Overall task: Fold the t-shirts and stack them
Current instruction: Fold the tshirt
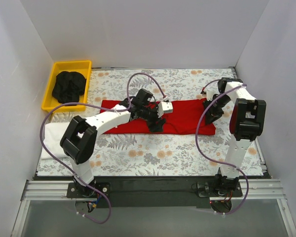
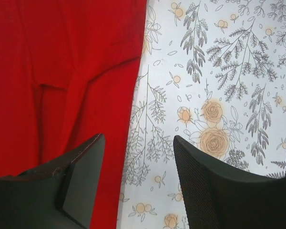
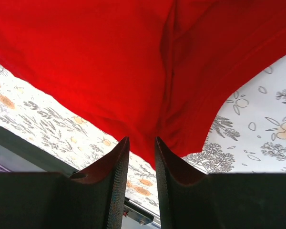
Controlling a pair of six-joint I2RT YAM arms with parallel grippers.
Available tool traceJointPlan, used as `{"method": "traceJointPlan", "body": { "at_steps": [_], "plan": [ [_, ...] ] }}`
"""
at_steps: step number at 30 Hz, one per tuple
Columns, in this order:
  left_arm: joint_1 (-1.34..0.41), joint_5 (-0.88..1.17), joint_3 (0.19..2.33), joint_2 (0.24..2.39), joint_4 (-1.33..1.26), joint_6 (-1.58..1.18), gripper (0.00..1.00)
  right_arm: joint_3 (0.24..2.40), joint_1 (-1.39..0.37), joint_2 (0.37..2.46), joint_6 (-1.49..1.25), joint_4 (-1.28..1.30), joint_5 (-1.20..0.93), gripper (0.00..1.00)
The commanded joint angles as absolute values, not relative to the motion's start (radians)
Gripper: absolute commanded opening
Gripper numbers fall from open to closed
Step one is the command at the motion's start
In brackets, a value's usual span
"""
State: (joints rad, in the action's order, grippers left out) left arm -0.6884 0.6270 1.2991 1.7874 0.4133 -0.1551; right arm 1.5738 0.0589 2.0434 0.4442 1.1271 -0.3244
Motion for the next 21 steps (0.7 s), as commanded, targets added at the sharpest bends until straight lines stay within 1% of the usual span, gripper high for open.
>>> {"method": "traceJointPlan", "body": {
  "at_steps": [1,7,10,11,13,14,16,17,21],
  "plan": [
    [-0.735,0.597,1.292,1.759,0.302,-0.135,0.59,1.624,0.064,2.049,0.420,1.143,-0.348,0.34],
    [-0.762,0.578,1.298,1.804,0.268,-0.132,0.59,1.637,0.064,2.083,0.417,1.138,-0.341,0.34],
    [-0.776,0.581,1.273,1.821,0.243,-0.080,0.60,1.649,0.064,2.094,0.417,1.140,-0.348,0.29],
    [-0.779,0.586,1.261,1.816,0.227,-0.065,0.60,1.651,0.064,2.095,0.417,1.140,-0.350,0.24],
    [-0.791,0.592,1.227,1.804,0.152,-0.029,0.61,1.654,0.064,2.092,0.417,1.140,-0.356,0.19],
    [-0.796,0.594,1.191,1.801,0.123,-0.019,0.61,1.655,0.064,2.091,0.417,1.138,-0.357,0.14],
    [-0.814,0.589,1.166,1.801,0.060,0.027,0.61,1.666,0.064,2.086,0.413,1.138,-0.365,0.08],
    [-0.821,0.580,1.152,1.805,0.043,0.034,0.60,1.667,0.064,2.086,0.410,1.141,-0.368,0.01],
    [-0.836,0.563,1.118,1.822,-0.041,0.087,0.60,1.675,0.064,2.079,0.407,1.143,-0.387,0.01]
  ]
}}
